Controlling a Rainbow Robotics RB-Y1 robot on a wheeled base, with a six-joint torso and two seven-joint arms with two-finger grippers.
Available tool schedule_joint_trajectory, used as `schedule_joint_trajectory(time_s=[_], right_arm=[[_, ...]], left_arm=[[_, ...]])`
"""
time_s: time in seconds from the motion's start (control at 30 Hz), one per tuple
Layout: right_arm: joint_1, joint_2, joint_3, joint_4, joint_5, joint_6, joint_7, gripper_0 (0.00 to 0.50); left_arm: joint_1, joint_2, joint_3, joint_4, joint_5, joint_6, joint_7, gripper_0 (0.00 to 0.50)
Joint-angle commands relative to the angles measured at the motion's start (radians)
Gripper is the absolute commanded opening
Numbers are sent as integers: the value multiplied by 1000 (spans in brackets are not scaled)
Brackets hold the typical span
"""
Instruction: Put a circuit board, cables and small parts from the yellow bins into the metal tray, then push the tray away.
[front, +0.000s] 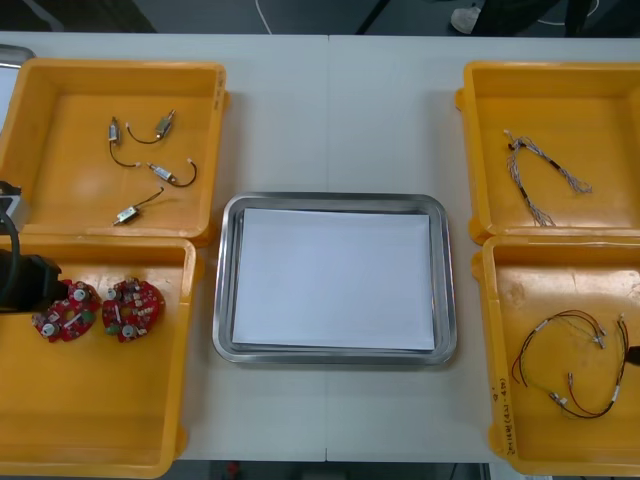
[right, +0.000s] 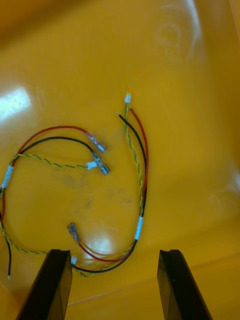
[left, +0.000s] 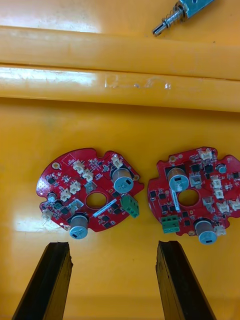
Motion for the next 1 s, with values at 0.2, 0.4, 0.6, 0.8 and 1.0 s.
schedule_joint_trajectory(time_s=[0.2, 0.4, 0.6, 0.8, 1.0], right_arm=[[97, 7, 73, -15, 27, -88, -66, 500], [97, 13, 109, 35, 33, -122, -92, 500], [84, 30, 120, 83, 33, -142, -118, 500], [71, 39, 132, 111, 42, -144, -144, 500], [62, 37, 169, 124, 58, -153, -218, 500]], left_arm=[[76, 54, -38, 40, -23, -125, -127, 500], [112, 72, -58, 65, -21, -205, -141, 500], [134, 86, -94, 103, -24, -291, -158, 500], [137, 86, -107, 114, -26, -294, -166, 500], [142, 86, -134, 115, -63, -309, -167, 500]])
